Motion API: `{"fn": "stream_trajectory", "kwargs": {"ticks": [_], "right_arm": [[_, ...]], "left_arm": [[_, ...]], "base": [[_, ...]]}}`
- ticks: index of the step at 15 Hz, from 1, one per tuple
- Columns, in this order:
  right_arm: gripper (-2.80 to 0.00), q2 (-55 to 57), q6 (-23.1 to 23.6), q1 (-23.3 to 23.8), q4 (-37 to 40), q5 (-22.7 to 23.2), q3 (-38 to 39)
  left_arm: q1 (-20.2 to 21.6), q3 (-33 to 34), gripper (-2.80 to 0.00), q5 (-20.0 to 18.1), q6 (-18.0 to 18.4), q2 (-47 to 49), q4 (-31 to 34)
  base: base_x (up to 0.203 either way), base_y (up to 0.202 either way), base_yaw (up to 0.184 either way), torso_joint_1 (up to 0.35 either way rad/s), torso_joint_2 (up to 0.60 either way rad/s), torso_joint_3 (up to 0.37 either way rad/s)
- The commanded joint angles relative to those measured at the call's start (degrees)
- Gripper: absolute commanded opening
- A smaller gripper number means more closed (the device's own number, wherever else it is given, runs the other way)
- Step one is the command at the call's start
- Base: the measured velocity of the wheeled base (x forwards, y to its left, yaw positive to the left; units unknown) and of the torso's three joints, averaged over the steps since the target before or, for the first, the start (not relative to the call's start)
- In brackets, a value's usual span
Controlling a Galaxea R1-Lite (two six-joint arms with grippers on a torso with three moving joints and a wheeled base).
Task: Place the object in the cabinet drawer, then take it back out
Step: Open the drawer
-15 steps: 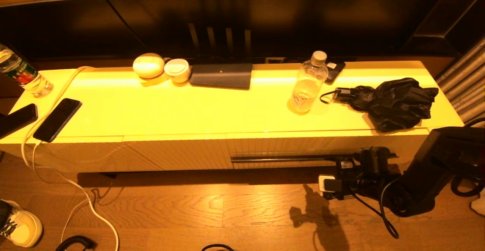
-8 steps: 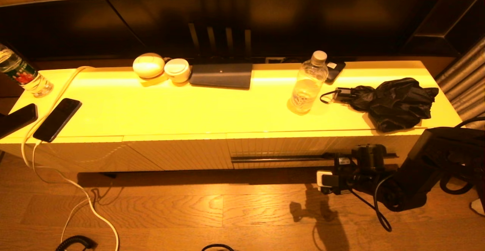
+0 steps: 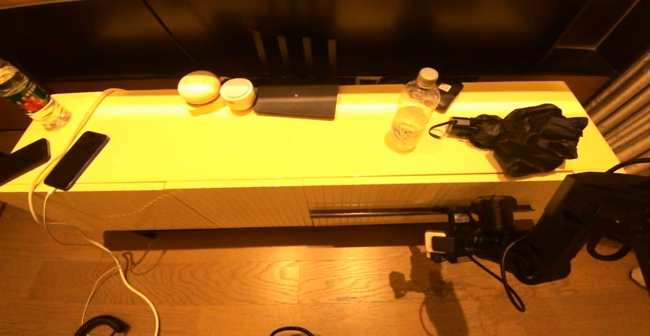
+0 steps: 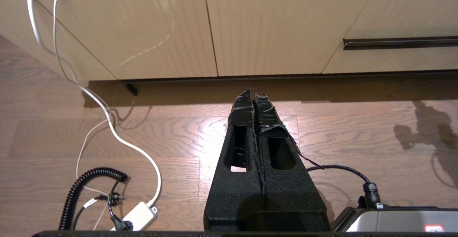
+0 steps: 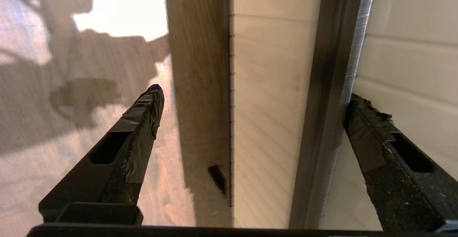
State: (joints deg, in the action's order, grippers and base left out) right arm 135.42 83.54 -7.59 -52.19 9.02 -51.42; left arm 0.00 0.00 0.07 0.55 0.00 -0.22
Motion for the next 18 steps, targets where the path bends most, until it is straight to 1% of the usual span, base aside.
{"fn": "stream_trajectory", "kwargs": {"ticks": [1,6,11,18], "right_arm": [[0.00,-0.6,0.3,-0.1,0.1,0.1,2.1],[0.00,-1.5,0.1,-0.1,1.8,0.1,5.5],[0.00,-2.4,0.0,-0.6,1.9,0.2,11.7],[0.00,-8.4,0.1,-2.0,2.3,1.0,24.5]], "left_arm": [[0.0,0.1,-2.80,0.0,0.0,0.0,0.0],[0.0,0.1,-2.80,0.0,0.0,0.0,0.0],[0.0,0.1,-2.80,0.0,0.0,0.0,0.0],[0.0,0.1,-2.80,0.0,0.0,0.0,0.0]], "base": [[0.000,0.000,0.000,0.000,0.00,0.000],[0.000,0.000,0.000,0.000,0.00,0.000],[0.000,0.000,0.000,0.000,0.00,0.000],[0.000,0.000,0.000,0.000,0.00,0.000]]}}
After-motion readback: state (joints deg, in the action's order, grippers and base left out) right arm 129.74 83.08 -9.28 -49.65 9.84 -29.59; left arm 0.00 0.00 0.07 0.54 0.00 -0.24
